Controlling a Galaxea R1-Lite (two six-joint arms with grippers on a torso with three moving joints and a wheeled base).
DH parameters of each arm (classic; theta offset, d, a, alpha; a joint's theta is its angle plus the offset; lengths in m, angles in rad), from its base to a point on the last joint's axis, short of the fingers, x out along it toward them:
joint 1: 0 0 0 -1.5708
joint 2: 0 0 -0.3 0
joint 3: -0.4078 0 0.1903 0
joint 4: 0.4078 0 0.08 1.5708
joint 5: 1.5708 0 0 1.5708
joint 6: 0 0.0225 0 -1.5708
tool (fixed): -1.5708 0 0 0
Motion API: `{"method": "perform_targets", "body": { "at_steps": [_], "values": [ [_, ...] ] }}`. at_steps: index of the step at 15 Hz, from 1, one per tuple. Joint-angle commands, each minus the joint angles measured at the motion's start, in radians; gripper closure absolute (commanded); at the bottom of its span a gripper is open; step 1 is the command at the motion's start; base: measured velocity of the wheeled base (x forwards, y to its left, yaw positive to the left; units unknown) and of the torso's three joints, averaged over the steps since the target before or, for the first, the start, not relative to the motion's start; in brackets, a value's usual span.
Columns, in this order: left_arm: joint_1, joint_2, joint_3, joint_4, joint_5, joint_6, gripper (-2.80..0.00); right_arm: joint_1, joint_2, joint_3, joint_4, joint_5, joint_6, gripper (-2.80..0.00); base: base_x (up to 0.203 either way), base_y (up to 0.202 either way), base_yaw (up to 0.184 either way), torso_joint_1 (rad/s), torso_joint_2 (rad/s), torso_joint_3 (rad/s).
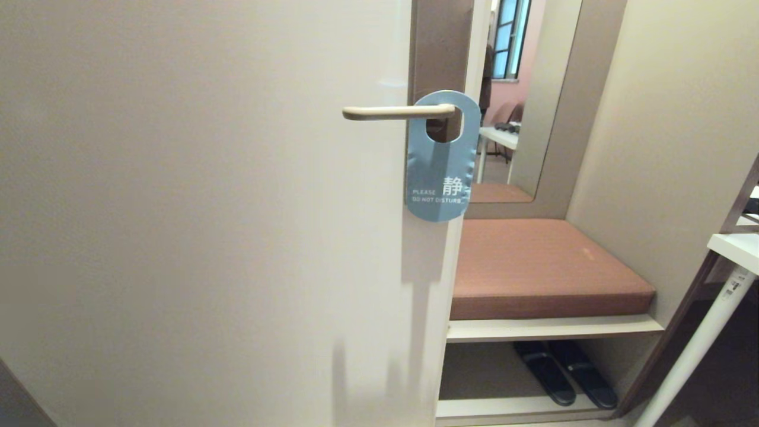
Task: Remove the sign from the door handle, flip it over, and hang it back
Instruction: Take down the sign
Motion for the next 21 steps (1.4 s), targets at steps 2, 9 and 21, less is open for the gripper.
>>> {"method": "perform_targets", "body": {
  "at_steps": [2, 9, 21],
  "values": [
    [0.0, 0.001, 0.0, 0.0, 0.0, -0.001, 0.0, 0.0, 0.0, -0.012, 0.01, -0.001, -0.002, 0.0, 0.0, 0.0, 0.0, 0.0, 0.0, 0.0],
    [0.0, 0.001, 0.0, 0.0, 0.0, -0.001, 0.0, 0.0, 0.0, -0.196, 0.218, -0.01, 0.005, 0.0, 0.0, 0.0, 0.0, 0.0, 0.0, 0.0],
    [0.0, 0.001, 0.0, 0.0, 0.0, -0.001, 0.0, 0.009, 0.359, -0.53, 0.289, -0.29, 0.065, 0.0, 0.0, 0.0, 0.0, 0.0, 0.0, 0.0]
  ]
}}
